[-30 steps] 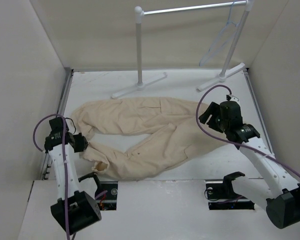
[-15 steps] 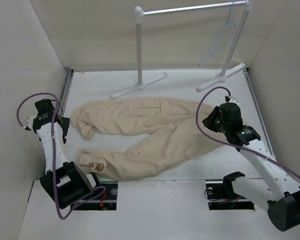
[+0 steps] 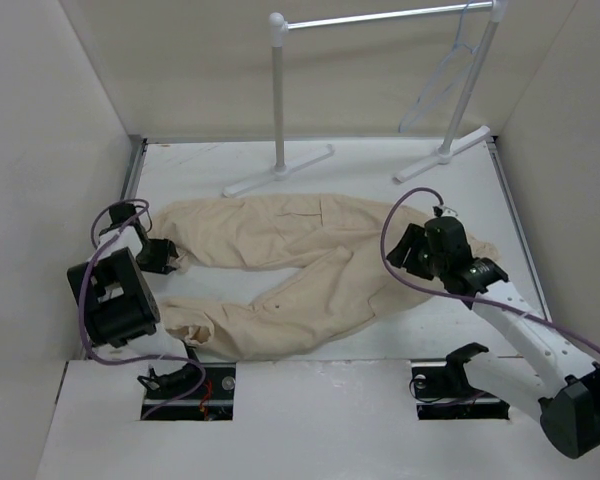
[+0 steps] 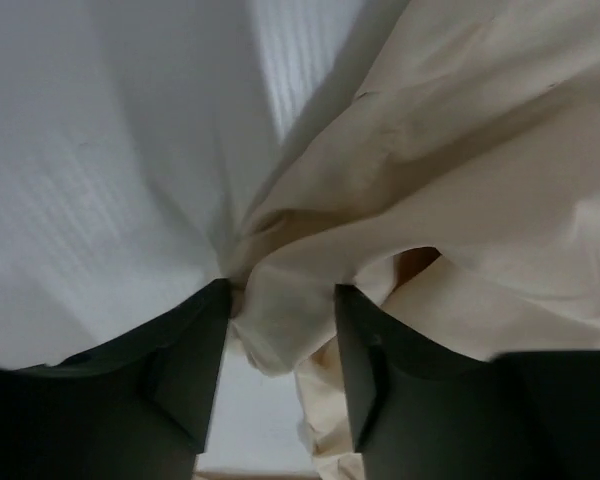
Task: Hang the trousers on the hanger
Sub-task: Flatten out the trousers at the center of the board.
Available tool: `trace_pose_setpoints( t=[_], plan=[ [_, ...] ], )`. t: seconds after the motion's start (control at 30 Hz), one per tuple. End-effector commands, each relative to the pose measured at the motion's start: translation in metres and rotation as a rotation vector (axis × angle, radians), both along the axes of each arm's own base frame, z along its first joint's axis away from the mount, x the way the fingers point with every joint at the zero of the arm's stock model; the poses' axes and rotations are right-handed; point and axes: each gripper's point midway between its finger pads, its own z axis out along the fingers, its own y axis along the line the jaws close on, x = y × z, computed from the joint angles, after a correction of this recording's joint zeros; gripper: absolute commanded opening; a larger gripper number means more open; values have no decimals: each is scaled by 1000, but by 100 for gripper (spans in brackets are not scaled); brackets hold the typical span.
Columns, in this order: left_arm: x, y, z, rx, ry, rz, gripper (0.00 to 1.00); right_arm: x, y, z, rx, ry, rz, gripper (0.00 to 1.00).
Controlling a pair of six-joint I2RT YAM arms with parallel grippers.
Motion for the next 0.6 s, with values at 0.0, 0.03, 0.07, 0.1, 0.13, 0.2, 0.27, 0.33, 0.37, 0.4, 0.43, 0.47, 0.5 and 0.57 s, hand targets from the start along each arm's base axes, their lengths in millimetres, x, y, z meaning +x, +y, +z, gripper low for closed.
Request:
trace_pose_setpoints(
  t=[0.0,0.03,0.07,0.1,0.13,0.2,0.27,0.33,0.37,0.4,0.43,0.47,0.5,0.57],
  plan=[
    [52,1,7,4,-107,-28,31,26,-25,10,-13,-63,-122,63],
    [61,2,5,7,-102,-33,20,31,-35,6,-30,-53,-161,63],
    [71,4,4,13,-101,-35,12,34,-46,2,-47,-38,-204,62],
    [85,7,8,26,-112,-39,7,36,-59,-1,-65,-28,-256,62],
    [101,11,15,41,-131,-43,5,36,-73,-4,-84,-24,-313,62],
    [133,16,33,73,-175,-58,4,32,-94,-12,-118,-12,-397,63],
    [167,23,58,113,-221,-67,3,24,-108,-26,-147,30,-442,63],
    [196,29,82,151,-258,-70,2,16,-124,-40,-181,79,-500,63],
    [207,33,96,179,-270,-67,2,12,-130,-47,-190,100,-524,63],
    [210,37,102,199,-268,-57,2,8,-134,-55,-189,128,-545,64],
    [210,42,107,222,-253,-42,3,4,-135,-64,-180,167,-549,64],
    [205,47,107,246,-229,-24,6,0,-132,-73,-158,205,-546,64],
    [198,51,106,266,-206,-10,9,-5,-126,-80,-119,238,-537,63],
    [183,51,103,276,-180,5,22,-12,-108,-89,-29,274,-509,59]
  ],
)
